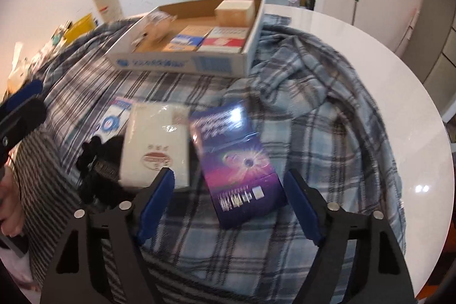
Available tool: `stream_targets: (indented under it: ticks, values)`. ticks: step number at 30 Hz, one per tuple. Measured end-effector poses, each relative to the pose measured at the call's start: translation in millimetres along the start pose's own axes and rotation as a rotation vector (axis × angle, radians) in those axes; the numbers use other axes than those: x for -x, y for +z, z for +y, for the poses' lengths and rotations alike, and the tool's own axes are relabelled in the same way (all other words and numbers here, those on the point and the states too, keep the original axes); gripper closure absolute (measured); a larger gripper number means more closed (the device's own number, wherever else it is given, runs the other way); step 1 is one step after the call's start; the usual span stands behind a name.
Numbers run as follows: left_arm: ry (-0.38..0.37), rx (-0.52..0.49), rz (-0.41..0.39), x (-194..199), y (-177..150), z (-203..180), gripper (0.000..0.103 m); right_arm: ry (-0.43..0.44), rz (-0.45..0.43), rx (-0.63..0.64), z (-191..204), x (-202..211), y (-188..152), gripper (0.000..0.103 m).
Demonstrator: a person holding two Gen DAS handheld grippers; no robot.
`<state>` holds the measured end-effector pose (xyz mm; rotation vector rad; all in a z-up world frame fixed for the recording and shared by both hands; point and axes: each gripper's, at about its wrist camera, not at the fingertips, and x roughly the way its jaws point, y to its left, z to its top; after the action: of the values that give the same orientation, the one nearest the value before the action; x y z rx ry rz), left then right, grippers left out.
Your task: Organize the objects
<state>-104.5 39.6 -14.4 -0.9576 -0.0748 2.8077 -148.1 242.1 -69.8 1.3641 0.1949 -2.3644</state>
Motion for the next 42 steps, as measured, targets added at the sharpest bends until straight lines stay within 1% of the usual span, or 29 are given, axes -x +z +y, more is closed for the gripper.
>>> stream_targets:
  ticks: [1,3,7,10,12,14,15,16,21,24,28,31,32,35,37,38,39,40,41,42]
  values:
    - [-0.003,0.001,0.000,0.5,0.1,0.9,0.000,0.005,0.005,-0.003,2.2,0.1,-0.5,0.035]
    - [-0.007,0.003,0.000,1.0,0.0,1.5,0.000,0.024,0.014,-0.005,6.3,1.8,-0.8,0.038]
    - [-0.011,0.007,0.001,1.5,0.3,2.2,0.000,-0.017,-0.021,-0.009,8.6,5.8,6.2,0.038]
    - [-0.009,0.008,0.001,1.9,-0.2,2.1,0.000,-0.013,-0.024,-0.045,2.4,1.6,15.2,0.038]
    - [-0.006,0.008,0.000,1.5,0.0,2.6,0.000,-0.033,-0.018,-0.044,1.2,-5.2,18.0,0.038]
    - [-0.005,0.010,0.002,0.5,-0.2,4.1,0.000,-0.032,-0.002,-0.046,-0.7,-11.9,18.2,0.045]
    - [-0.005,0.011,0.004,-0.3,-0.3,4.5,0.000,-0.022,0.009,-0.050,-1.6,-16.1,17.7,0.050]
    - [-0.004,0.013,0.008,-1.3,-0.7,5.0,0.000,-0.016,0.017,-0.053,-2.4,-18.9,16.9,0.051]
    - [-0.002,0.023,0.037,-9.2,-3.0,6.4,0.000,-0.038,0.001,-0.025,0.5,-19.9,14.4,0.052]
    - [0.006,0.030,0.050,-12.0,-4.1,7.1,0.000,-0.071,-0.030,-0.034,-0.1,-16.0,13.7,0.053]
    - [0.103,-0.012,0.014,-6.5,-1.0,3.9,0.000,-0.084,-0.099,-0.033,1.9,3.6,16.3,0.053]
    - [0.117,0.028,0.017,-3.7,7.6,12.8,0.000,-0.083,-0.156,-0.029,3.7,22.1,20.4,0.053]
    - [0.112,0.047,0.034,-5.3,10.2,17.0,0.000,-0.077,-0.175,-0.031,3.4,27.7,22.2,0.053]
    - [0.090,0.067,0.136,-21.8,15.4,25.5,0.001,-0.073,-0.208,-0.051,-0.1,34.5,26.4,0.053]
    - [0.077,0.064,0.202,-35.3,15.1,26.3,0.012,-0.085,-0.219,-0.063,-1.3,33.2,26.5,0.053]
    - [0.067,0.062,0.236,-42.2,14.0,25.7,0.019,-0.082,-0.219,-0.068,-2.4,31.6,26.6,0.053]
    - [0.041,0.061,0.283,-52.2,13.3,25.0,0.021,-0.070,-0.215,-0.074,-3.7,30.3,26.1,0.053]
    - [0.022,0.064,0.311,-58.8,11.5,24.3,0.021,-0.056,-0.207,-0.079,-4.5,28.6,25.4,0.053]
    - [0.009,0.072,0.335,-65.1,10.5,23.8,0.027,-0.043,-0.199,-0.084,-5.7,26.7,25.1,0.053]
    - [0.005,0.079,0.357,-71.1,9.2,23.5,0.036,-0.036,-0.196,-0.088,-7.1,25.6,25.0,0.053]
